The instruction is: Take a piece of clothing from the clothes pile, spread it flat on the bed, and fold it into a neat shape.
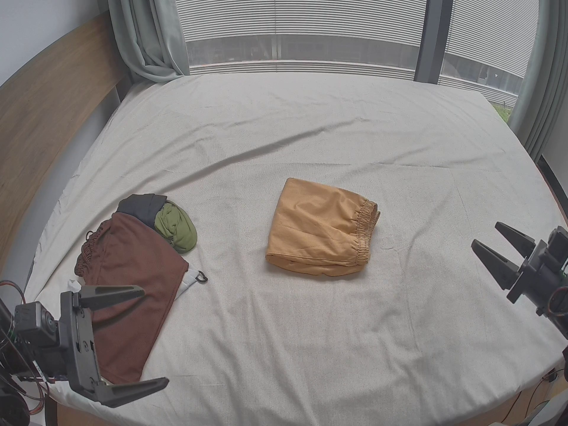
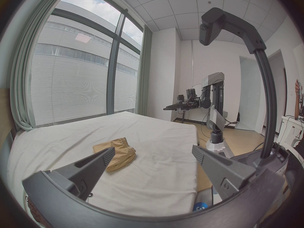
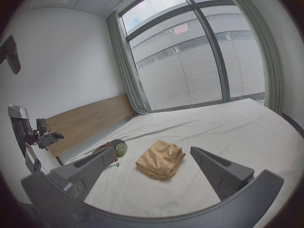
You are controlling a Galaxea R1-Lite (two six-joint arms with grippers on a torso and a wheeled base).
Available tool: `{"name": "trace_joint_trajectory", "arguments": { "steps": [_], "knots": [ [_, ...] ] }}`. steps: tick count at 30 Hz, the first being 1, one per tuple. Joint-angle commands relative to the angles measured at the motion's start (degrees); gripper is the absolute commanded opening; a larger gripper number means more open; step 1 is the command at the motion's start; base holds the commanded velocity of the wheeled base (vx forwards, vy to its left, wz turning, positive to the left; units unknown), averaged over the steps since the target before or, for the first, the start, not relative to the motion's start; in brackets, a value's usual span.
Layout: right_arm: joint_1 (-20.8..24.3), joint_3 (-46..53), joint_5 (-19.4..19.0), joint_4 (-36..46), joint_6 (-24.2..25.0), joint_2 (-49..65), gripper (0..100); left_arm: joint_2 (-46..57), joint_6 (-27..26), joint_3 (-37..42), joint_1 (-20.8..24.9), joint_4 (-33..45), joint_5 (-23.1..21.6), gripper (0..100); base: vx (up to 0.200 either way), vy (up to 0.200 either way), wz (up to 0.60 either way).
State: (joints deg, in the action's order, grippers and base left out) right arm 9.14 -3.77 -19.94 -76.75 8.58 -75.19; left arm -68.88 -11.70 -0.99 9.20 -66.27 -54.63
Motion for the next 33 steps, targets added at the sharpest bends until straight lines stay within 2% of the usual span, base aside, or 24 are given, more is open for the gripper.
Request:
{"name": "trace_joint_trajectory", "arguments": {
  "steps": [1, 3, 6, 8, 12, 13, 14, 15, 16, 18, 20, 27, 28, 30, 31, 32, 33],
  "knots": [
    [-2.2, 3.8, 0.0, 1.9, -0.5, 13.2, 100, 17.5, 0.5, 1.0, 0.0, 12.0, 0.0, 100, 0.0, 0.0, 0.0],
    [-4.1, 3.8, 0.0, 4.1, -0.6, 17.6, 100, 23.3, 1.0, 1.0, 0.0, 17.7, 0.0, 100, 0.0, 0.0, 0.0],
    [-7.0, 3.8, -0.5, 11.4, -0.6, 27.6, 100, 34.3, 1.9, 1.0, 0.7, 27.9, -0.1, 100, 0.0, 0.0, 0.0],
    [-7.5, 3.8, -1.5, 19.1, -0.4, 36.1, 100, 40.5, 1.9, 0.9, 1.0, 34.2, 0.0, 100, 0.0, 0.0, 0.0],
    [-7.4, 3.8, -3.9, 34.8, -0.3, 50.1, 100, 48.6, 3.2, 0.9, 1.0, 40.5, 0.0, 100, 0.0, 0.0, 0.0],
    [-7.2, 3.8, -4.3, 40.5, -0.3, 54.5, 100, 51.2, 4.8, 0.9, 1.0, 41.8, 0.0, 100, 0.0, 0.0, 0.0],
    [-7.2, 3.8, -4.4, 41.2, -0.3, 55.1, 100, 51.5, 4.9, 0.8, 1.0, 42.0, 0.0, 100, 0.0, 0.0, 0.0],
    [-6.9, 3.7, -4.8, 49.0, -0.3, 60.8, 100, 56.1, 9.6, 0.9, 1.0, 43.2, 0.0, 100, 0.0, 0.0, 0.0],
    [-6.9, 3.6, -4.8, 51.6, -0.3, 62.8, 100, 58.4, 12.3, 1.0, 1.0, 43.6, 0.0, 100, 0.0, 0.0, 0.0],
    [-6.6, 3.1, -4.8, 54.8, -0.1, 65.6, 100, 63.3, 18.2, 1.0, 1.0, 44.2, 0.0, 100, 0.0, 0.0, 0.0],
    [-6.7, 3.1, -4.8, 55.7, -0.1, 67.0, 100, 63.9, 19.6, 0.9, 1.0, 43.2, 0.3, 100, 0.0, 0.0, 0.0],
    [-9.4, 3.5, -4.8, 59.1, -0.6, 71.1, 100, 63.7, 18.2, 1.0, 1.0, 42.8, 1.6, 100, 0.0, 0.0, 0.0],
    [-10.5, 3.5, -4.8, 61.7, -0.8, 72.8, 100, 63.7, 17.5, 1.0, 0.9, 43.8, 4.5, 100, 0.0, 0.0, 0.0],
    [-10.1, 3.6, -3.6, 70.4, -2.6, 75.0, 100, 63.7, 15.4, 1.0, 1.0, 47.8, 14.6, 100, 0.0, 0.0, 0.0],
    [-9.9, 3.5, -1.5, 74.5, -4.7, 75.2, 100, 63.7, 13.6, 1.0, 1.0, 49.7, 19.7, 100, 0.0, 0.0, 0.0],
    [-9.9, 3.3, -0.5, 75.1, -5.0, 75.2, 100, 63.7, 12.9, 1.0, 1.0, 50.4, 21.1, 100, 0.0, 0.0, 0.0],
    [-9.9, 3.5, 5.1, 73.8, -5.2, 75.2, 100, 63.7, 10.6, 1.0, 0.9, 53.1, 26.5, 100, 0.0, 0.0, 0.0]
  ]
}}
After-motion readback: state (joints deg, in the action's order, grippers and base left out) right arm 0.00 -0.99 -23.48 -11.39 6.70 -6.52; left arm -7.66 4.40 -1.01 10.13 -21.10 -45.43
